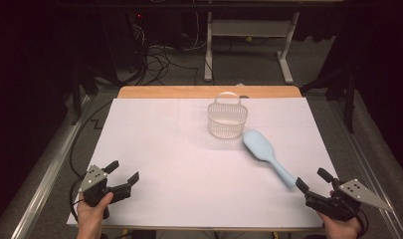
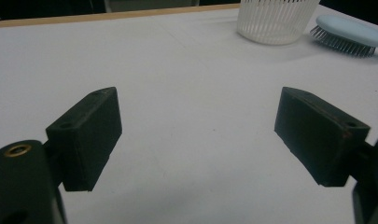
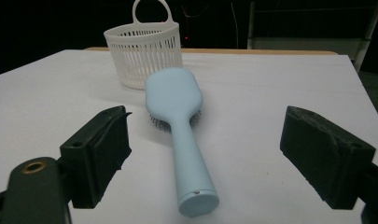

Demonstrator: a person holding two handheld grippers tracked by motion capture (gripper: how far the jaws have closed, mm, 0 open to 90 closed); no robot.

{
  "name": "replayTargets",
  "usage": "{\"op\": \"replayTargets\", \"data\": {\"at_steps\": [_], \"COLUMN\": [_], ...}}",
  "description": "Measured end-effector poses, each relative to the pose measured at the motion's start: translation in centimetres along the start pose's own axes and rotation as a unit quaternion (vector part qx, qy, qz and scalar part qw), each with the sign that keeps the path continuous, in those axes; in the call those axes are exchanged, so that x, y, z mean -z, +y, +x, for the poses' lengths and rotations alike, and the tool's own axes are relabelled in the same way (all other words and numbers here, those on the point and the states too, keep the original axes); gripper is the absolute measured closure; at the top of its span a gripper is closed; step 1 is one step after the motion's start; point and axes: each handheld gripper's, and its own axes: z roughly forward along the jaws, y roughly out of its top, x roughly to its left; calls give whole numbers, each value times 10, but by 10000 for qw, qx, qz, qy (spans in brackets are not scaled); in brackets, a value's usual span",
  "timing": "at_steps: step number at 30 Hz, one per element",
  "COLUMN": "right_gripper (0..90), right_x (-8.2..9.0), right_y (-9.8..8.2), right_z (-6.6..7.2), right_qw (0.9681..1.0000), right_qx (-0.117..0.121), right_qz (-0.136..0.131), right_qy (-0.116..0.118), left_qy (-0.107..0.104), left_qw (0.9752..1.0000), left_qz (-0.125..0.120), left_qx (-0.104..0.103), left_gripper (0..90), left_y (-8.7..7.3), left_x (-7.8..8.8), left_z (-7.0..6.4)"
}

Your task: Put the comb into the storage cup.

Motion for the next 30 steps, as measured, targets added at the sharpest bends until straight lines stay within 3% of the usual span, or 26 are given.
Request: {"op": "replayTargets", "data": {"at_steps": [30], "right_gripper": [160], "right_x": [0], "right_y": [0], "right_z": [0], "right_qw": [10000], "right_qx": [-56], "right_qz": [-2], "right_qy": [-1], "left_qy": [-30], "left_qw": [10000], "left_qz": [2], "left_qx": [-39], "left_gripper": [158], "left_y": [1], "left_x": [-1], "left_z": [-2]}}
